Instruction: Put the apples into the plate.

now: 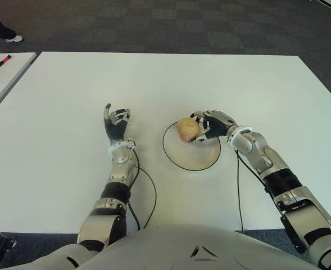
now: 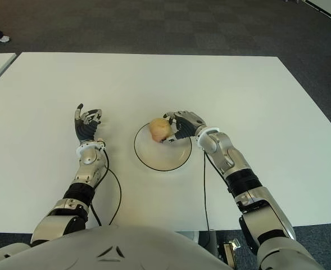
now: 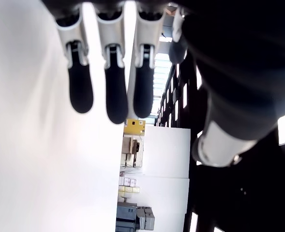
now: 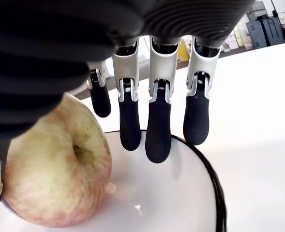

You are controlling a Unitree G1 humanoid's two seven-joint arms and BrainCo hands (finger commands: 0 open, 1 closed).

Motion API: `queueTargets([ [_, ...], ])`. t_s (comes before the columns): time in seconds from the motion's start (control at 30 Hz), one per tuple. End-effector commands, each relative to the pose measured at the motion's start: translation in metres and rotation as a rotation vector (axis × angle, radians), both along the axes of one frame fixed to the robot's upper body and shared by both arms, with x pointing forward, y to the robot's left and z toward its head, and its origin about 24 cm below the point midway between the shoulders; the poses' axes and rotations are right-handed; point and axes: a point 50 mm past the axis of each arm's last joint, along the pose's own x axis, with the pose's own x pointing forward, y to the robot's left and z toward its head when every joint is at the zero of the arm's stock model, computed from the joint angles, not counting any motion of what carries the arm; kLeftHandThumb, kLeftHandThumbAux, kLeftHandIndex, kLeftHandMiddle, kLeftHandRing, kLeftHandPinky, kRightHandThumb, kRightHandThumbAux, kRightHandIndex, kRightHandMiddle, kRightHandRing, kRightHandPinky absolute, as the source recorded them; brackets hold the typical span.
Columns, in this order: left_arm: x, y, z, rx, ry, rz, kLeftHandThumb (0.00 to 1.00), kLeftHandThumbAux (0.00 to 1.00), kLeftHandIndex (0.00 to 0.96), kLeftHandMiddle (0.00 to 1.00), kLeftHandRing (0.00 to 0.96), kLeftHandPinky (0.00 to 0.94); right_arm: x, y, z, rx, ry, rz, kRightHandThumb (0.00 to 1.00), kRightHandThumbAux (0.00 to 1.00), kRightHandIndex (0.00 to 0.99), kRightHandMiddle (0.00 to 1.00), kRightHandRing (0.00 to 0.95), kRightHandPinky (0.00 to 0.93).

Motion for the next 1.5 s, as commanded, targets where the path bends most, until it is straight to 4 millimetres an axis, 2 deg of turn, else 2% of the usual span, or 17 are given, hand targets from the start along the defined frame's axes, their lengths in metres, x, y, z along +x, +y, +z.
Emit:
queueTargets([
  [0.03,-0.0001,-0.0164,-0.0030,-0.049,0.017,-0.027,0.256,0.713,0.103,0.375,0.444,0.466,-0.0020,-0.0009,-0.0090,-0.026,0.047,-0.011,0.633,0.510,0.108,0.281,0.420,0.499],
  [0.47,-0.0005,-0.0162,-0.0027,-0.048,0.015,-0.027,0.247,0.701,0.099,0.370,0.438,0.461,-0.0007,0.0003,-0.0089,-0.027,0.048,-0.023,0.580,0.512,0.076,0.252,0.391,0.485],
  [1.2,0.0015,-0.0155,-0.0006,-0.039,0.011,-0.021,0.268,0.722,0.136,0.386,0.452,0.472,0.0035,0.0051,-0.0092,-0.018,0.085,-0.047,0.590,0.522,0.052,0.219,0.351,0.462],
  [1.5,0.0017,-0.0144,0.0000,-0.013,0.021,-0.029,0.248,0.733,0.111,0.374,0.444,0.464,0.0047,0.0071,-0.0091,-0.019,0.094,-0.046,0.600,0.522,0.049,0.206,0.336,0.441],
])
